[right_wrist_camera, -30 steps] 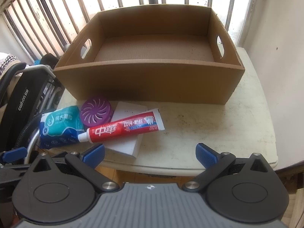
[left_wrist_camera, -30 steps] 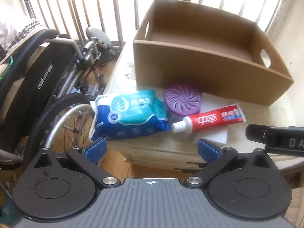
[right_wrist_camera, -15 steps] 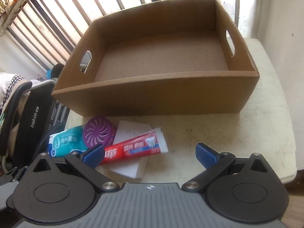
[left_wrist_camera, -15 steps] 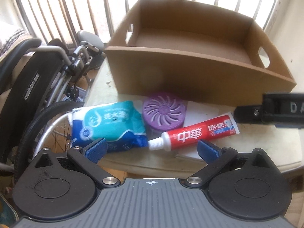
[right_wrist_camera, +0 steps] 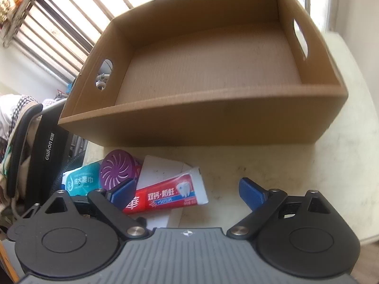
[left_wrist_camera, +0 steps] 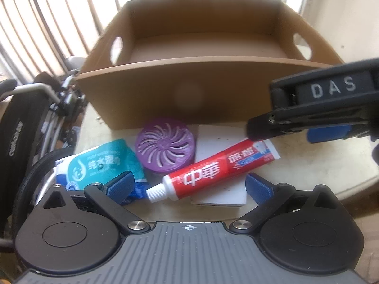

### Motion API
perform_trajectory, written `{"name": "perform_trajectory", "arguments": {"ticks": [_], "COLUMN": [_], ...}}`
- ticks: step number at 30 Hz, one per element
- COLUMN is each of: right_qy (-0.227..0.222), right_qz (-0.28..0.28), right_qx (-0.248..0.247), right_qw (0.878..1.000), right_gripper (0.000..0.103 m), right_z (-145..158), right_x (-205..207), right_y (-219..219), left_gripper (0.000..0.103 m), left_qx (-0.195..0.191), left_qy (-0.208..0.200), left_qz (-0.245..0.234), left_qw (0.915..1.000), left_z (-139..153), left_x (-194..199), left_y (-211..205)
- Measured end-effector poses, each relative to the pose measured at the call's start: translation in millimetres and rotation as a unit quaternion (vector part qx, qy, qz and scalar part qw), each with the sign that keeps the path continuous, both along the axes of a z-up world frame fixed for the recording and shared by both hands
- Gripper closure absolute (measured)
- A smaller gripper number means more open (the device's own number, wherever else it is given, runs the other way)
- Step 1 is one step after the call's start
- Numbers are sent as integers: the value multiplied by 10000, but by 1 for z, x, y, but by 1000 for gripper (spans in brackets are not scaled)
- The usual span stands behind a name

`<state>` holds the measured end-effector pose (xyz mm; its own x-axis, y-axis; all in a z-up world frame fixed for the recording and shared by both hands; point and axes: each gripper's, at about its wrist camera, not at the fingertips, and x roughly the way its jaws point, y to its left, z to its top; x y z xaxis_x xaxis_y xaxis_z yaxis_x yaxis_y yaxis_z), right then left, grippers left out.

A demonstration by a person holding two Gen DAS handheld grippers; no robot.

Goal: Organize objects
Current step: 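Lower the right gripper around the toothpaste tube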

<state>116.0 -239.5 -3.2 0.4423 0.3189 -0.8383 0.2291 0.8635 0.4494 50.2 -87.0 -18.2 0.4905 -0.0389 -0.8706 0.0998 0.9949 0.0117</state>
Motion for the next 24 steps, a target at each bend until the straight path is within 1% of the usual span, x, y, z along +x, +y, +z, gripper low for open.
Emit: {"name": "perform_trajectory", "arguments": {"ticks": [3,5,8,10,13,15,17,19,24], "right_qy": [136,213,299,267,246,290,309,324,380], "right_qz": [-265,-411,-646,-741,-799,-854,-890,-932,-1003], "right_qx": [319,569,788,878,841,934,1050,1084,1328], "right_qw": [9990,9973,9943,9930,9929,9915,9900,9892,9853], "right_gripper": [12,16,19,21,23,26,31,32,35], "right_z": [-5,-10,-18,-21,-23,-25,-26,-28,-36], "right_x": [-2,-3,-5,-6,-8,-9,-10,-8,-6], "right_y": [-3,-5,-6,-6,-3,-2,-2,-1,-1], "left_gripper": [5,5,5,5,5,5,5,5,5], "left_qx": [20,56,110,53,-31,-103,-169,-227,-230], "left_qy": [-1,-30,4,38,104,142,221,276,396], "left_qz": [-234,-374,-494,-500,-517,-509,-502,-480,-435], "left_qw": [9997,9993,9987,9987,9986,9986,9984,9982,9980], "left_z": [2,2,-2,-5,-7,-8,-10,-13,-19], "left_x": [1,2,4,6,7,8,9,10,9], "left_y": [-2,-3,-4,-3,1,4,5,6,5]}}
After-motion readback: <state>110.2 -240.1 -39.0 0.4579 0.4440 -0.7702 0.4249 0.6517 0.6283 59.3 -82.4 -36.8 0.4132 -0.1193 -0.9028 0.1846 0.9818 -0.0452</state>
